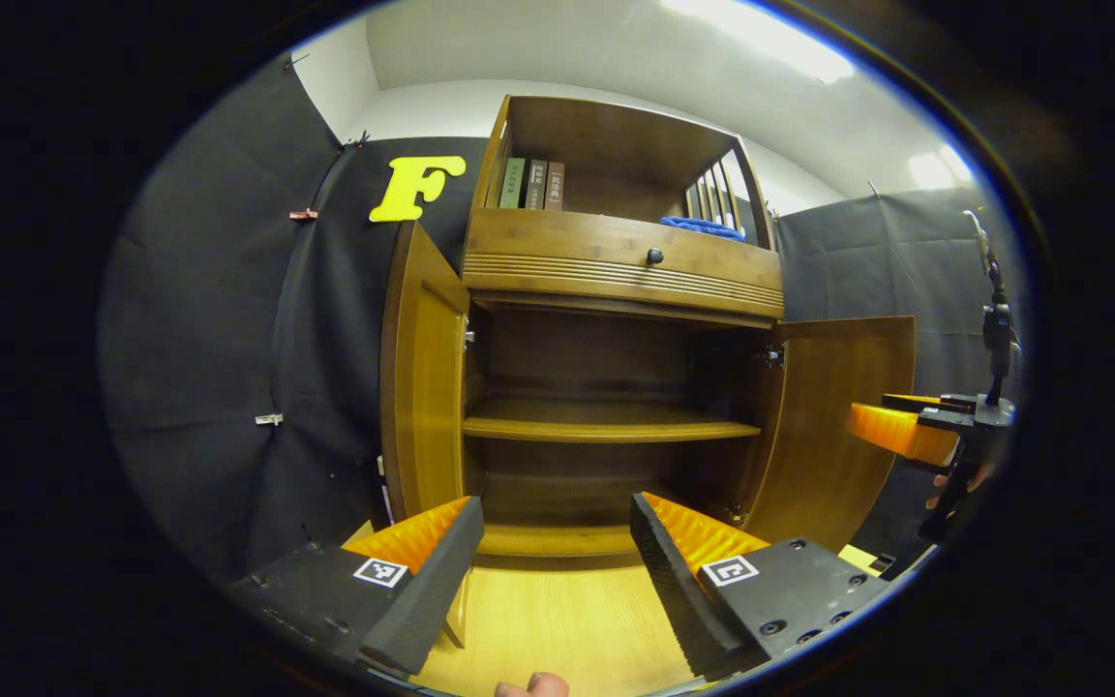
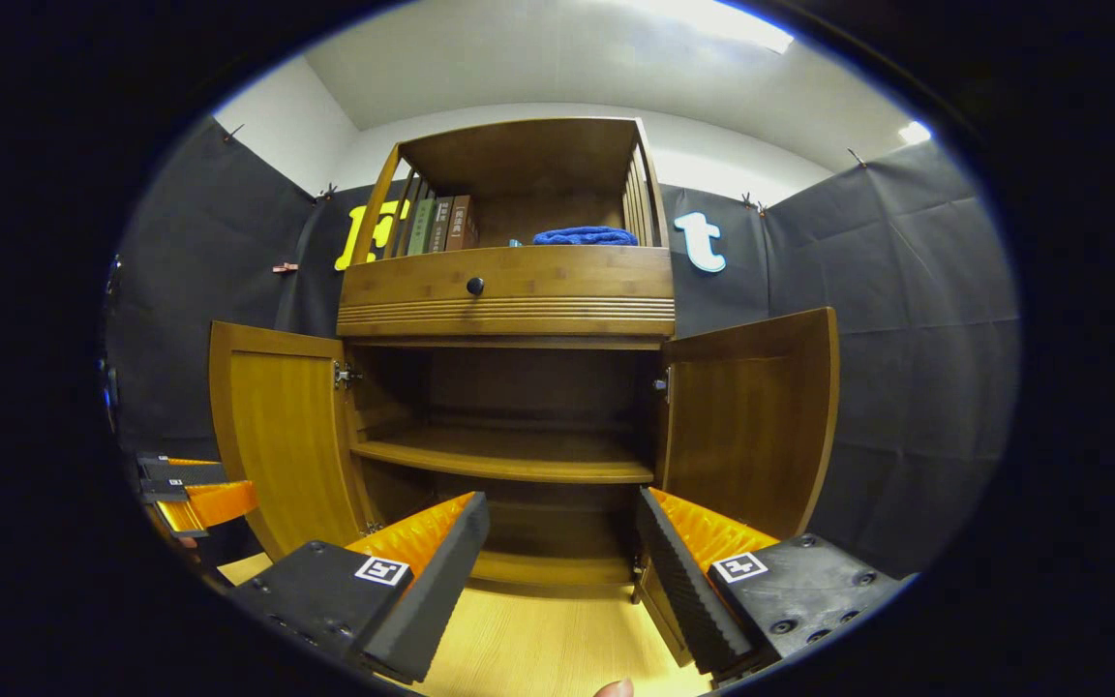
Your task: Open the right door of the double-door shoe cabinet with the right hand, and open the left door with the left hand.
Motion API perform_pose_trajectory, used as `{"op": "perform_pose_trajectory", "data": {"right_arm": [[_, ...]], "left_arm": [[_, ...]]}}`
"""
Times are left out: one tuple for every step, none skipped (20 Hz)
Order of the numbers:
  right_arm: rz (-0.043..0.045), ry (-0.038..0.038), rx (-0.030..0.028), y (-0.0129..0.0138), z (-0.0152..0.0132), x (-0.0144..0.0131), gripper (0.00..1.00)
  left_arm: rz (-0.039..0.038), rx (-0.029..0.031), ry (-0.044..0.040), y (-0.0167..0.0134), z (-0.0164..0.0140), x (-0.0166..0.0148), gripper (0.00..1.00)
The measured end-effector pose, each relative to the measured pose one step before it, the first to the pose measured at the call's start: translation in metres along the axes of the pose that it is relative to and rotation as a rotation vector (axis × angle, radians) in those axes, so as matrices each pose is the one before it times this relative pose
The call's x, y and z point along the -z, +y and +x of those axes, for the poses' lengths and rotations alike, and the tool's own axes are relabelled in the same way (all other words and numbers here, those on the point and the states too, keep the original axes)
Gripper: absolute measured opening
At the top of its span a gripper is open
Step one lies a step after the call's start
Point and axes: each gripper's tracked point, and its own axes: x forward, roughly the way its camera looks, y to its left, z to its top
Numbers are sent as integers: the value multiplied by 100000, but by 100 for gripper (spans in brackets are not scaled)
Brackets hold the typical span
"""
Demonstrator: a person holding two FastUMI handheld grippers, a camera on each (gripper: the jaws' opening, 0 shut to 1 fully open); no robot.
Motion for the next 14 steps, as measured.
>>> {"op": "perform_pose_trajectory", "data": {"right_arm": [[128,-45,523,-165,89,-5,98],[-2,-156,125,-15,55,-49,100],[-131,9,181,22,102,-33,98],[-119,129,130,21,-9,85,98],[117,134,94,-34,-131,186,99],[292,318,-18,-4,-23,137,96],[322,399,20,98,51,152,96],[306,163,-86,48,-6,20,96],[94,-58,228,30,-65,-41,96],[-117,-283,43,-22,-26,-111,96],[-281,-123,56,-11,6,27,96],[-229,-5,-10,36,40,-28,95],[-60,18,159,-94,-34,133,95],[190,95,76,-43,-6,-34,98]], "left_arm": [[-83,-157,202,47,78,7,95],[154,-232,133,70,66,47,97],[281,-297,100,144,18,-5,95],[133,-170,-40,162,23,-80,97],[-85,-97,-62,14,21,21,95],[-187,-47,-98,40,-12,41,92],[-287,46,90,25,21,68,97],[-271,-30,182,64,-8,100,92],[-126,75,64,42,-15,-19,93],[39,-32,-46,60,57,-43,95],[92,-30,-88,21,-4,64,97],[78,0,51,23,-79,21,95],[20,126,-107,-43,54,-38,95],[-50,73,-33,-17,46,-25,95]]}}
